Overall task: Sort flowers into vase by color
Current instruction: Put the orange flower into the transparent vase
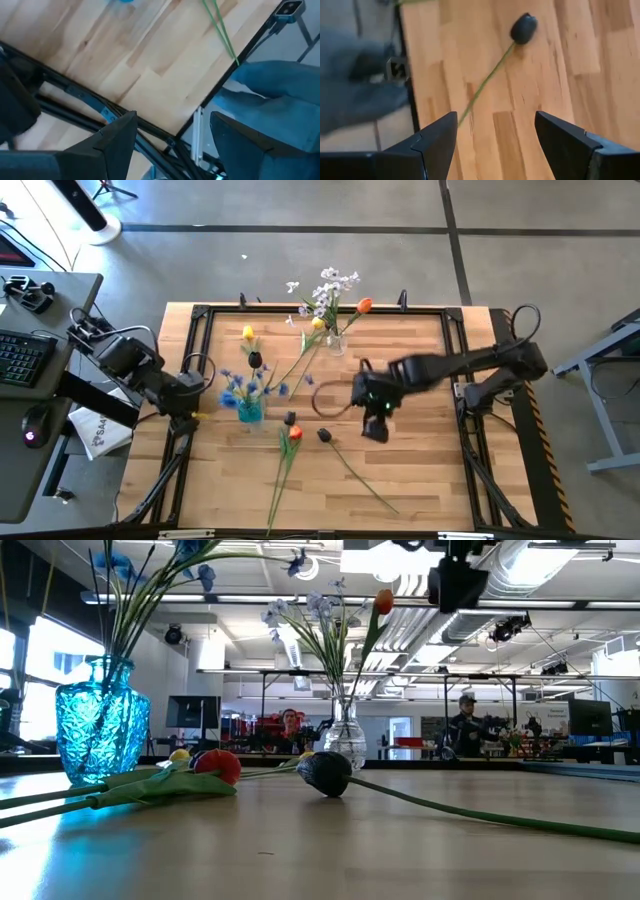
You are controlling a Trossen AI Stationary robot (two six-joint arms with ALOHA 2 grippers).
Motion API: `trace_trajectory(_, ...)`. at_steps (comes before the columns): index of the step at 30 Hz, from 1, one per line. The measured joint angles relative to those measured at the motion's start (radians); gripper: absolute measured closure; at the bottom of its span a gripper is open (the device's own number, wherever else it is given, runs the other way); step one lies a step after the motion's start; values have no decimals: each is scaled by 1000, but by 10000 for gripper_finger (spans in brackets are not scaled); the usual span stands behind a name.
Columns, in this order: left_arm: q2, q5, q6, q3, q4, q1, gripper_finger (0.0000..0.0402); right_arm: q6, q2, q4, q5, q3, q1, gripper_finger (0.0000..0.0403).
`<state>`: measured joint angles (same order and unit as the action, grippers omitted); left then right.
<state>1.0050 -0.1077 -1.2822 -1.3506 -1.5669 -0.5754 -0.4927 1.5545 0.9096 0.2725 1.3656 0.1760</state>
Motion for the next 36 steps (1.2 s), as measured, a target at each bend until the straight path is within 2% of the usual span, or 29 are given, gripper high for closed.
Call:
trace_trajectory(5,0,111,-8,0,26,-76,165,-234,25,-220,-233,-98,159,139)
trace_trajectory(9,1,206,-8,0,100,-153,165,-359,108,-313,-411,-100,239,139)
trace_trajectory(15,37,414,-8,0,208,-274,165,-520,248,-380,-472,-59,273,139)
trace_trajectory(20,110,468,-48,0,240,-359,165,-569,347,-518,-439,-1,273,139)
trace_trajectory(24,188,467,-102,0,236,-410,165,-669,457,-532,-417,123,267,139)
trace_trajectory(27,243,456,-143,1,236,-443,165,-754,561,-508,-426,265,259,142)
trace_trajectory(36,339,400,-220,1,239,-497,165,-910,880,-104,-476,771,205,187)
